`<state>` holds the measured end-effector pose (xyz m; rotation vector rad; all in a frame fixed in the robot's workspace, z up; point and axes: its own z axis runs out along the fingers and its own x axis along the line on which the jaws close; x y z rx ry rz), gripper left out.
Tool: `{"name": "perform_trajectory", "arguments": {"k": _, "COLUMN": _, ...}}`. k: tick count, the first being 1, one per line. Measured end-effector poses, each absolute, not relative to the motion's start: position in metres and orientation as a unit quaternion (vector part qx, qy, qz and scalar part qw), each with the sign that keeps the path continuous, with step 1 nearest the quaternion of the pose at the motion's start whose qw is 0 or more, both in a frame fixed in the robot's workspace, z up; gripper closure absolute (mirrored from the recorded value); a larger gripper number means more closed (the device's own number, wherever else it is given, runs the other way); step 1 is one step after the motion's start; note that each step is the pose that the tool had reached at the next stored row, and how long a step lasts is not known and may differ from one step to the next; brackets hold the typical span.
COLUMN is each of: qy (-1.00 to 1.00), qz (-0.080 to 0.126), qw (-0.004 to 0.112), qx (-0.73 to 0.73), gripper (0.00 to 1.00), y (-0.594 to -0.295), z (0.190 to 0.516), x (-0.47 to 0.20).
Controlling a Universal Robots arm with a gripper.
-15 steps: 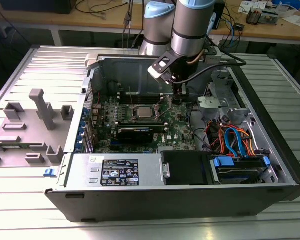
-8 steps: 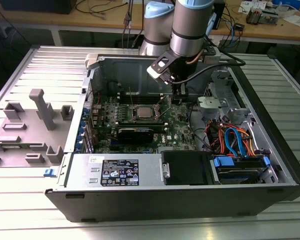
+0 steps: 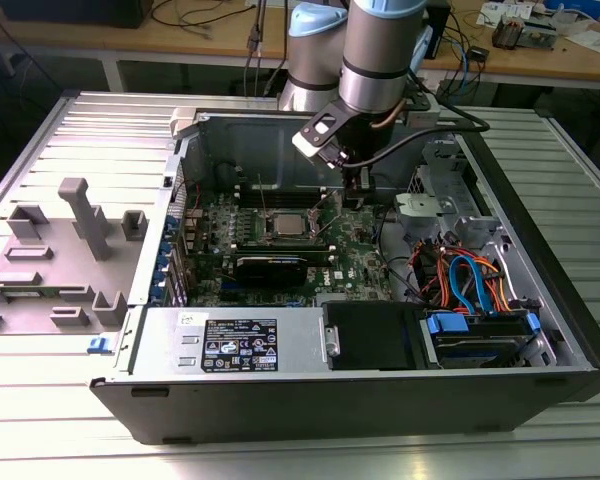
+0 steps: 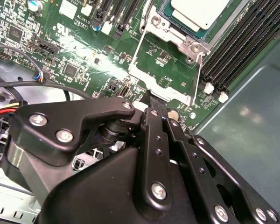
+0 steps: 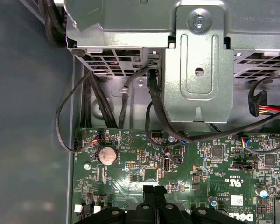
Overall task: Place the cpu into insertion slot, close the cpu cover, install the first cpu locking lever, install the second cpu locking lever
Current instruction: 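Close the cpu cover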
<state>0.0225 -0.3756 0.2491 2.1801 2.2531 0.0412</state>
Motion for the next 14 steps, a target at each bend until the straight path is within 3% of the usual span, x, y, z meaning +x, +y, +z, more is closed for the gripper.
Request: {"name": "perform_trajectory", "arguments": {"k": 14, "qy": 0.719, "qz": 0.013, "qw": 0.003, "qx": 0.695, "gripper": 0.89, "y": -0.376, "z": 0.249, "x": 0.006}}
